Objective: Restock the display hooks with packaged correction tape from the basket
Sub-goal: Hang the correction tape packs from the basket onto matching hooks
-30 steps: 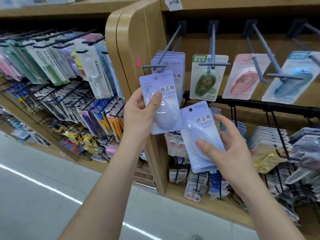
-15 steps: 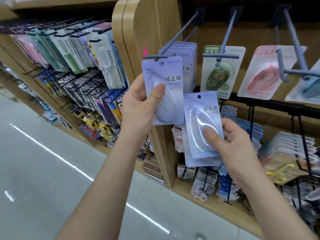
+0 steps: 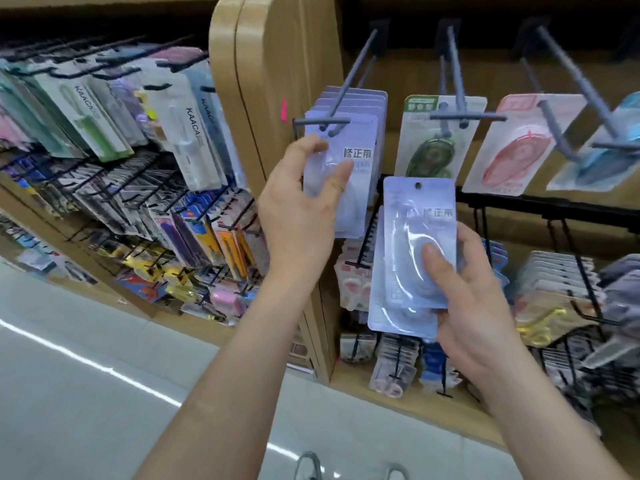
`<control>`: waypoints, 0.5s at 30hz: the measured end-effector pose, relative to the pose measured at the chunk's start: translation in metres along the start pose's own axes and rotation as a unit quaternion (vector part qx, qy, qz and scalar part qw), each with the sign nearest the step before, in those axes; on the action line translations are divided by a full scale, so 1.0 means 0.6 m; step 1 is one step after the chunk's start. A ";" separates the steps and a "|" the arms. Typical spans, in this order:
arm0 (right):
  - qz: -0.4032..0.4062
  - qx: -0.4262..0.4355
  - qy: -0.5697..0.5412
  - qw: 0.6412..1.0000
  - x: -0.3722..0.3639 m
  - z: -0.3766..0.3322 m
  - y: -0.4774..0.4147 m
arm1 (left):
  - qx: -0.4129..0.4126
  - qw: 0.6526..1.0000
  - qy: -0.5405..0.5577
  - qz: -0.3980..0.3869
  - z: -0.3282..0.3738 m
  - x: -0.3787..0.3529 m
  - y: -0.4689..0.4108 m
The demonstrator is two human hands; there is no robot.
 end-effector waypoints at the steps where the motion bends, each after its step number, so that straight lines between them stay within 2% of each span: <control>1: 0.021 0.016 0.019 0.999 0.001 -0.003 0.003 | -0.015 1.000 -0.013 -0.024 -0.007 -0.004 0.000; 4: 0.079 0.050 0.063 0.994 -0.003 -0.012 0.015 | -0.054 0.991 -0.050 -0.109 -0.013 -0.012 0.004; 8: 0.110 0.075 0.088 0.987 -0.029 -0.012 0.029 | -0.089 0.975 -0.105 -0.176 -0.015 -0.009 -0.005; 11: 0.132 0.090 0.097 0.982 -0.051 -0.009 0.038 | -0.131 0.939 -0.193 -0.253 -0.008 -0.010 -0.011; 13: 0.131 0.099 0.095 0.982 -0.067 -0.006 0.045 | -0.174 0.931 -0.213 -0.239 0.000 0.010 -0.012; 15: 0.122 0.100 0.091 0.983 -0.080 -0.005 0.053 | -0.180 0.952 -0.158 -0.188 0.003 0.044 -0.009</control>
Point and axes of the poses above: each hand's wrist, its own y-axis away from the middle knuckle, its own x-axis out of the back of the hand, z = x × y, the point moved 7 cm from there along -y, towards the middle knuckle, and after that the axes turned 12 degrees about -x, right-handed, at the moved point
